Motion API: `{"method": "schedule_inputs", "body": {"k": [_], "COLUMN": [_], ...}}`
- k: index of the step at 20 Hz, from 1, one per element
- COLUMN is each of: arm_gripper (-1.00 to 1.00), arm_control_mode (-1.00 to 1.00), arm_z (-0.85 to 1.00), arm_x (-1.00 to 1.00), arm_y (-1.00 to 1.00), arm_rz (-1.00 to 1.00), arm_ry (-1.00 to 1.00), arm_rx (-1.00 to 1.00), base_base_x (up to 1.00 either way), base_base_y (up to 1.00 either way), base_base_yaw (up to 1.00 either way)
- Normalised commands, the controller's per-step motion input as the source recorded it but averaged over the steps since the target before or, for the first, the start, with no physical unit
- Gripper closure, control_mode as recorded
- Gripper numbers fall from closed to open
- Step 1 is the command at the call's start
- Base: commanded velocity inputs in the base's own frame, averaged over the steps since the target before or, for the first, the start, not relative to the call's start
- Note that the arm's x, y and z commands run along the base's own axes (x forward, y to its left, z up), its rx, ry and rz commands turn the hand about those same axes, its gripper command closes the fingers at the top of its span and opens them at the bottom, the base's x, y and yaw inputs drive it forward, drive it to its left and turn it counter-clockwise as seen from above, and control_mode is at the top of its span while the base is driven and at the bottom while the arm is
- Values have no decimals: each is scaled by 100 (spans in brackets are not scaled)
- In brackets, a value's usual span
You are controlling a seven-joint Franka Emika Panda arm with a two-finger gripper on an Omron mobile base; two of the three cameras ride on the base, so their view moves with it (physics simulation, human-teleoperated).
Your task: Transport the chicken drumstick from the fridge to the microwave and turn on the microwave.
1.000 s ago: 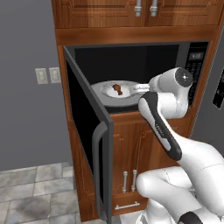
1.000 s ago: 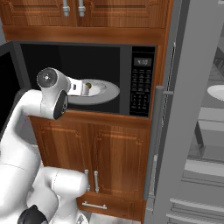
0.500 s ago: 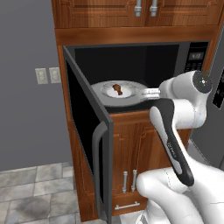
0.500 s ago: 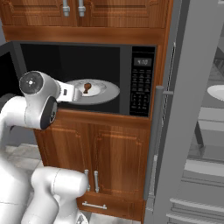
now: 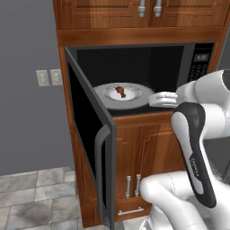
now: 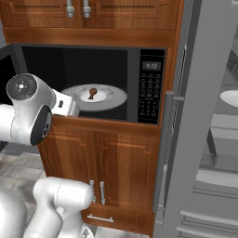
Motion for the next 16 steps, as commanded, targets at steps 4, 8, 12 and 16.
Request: {"method": "schedule_inputs", "body": {"k": [4,8,12,16], "arm_gripper": [-100,-100,-100,-100], "arm_control_mode": [-100,-100,-100,-100], "arm_z": [24,14,15,16], "arm_x": [-63,-69,-61,-57], "arm_y": [0,0,0,0], "arm_rz": [0,0,0,0], "arm_ry": [12,10,17,21], "arm_rx": [11,2,0,0], "base_base_x": [0,0,0,0], "base_base_y": [0,0,0,0], "base_base_yaw": [0,0,0,0]}}
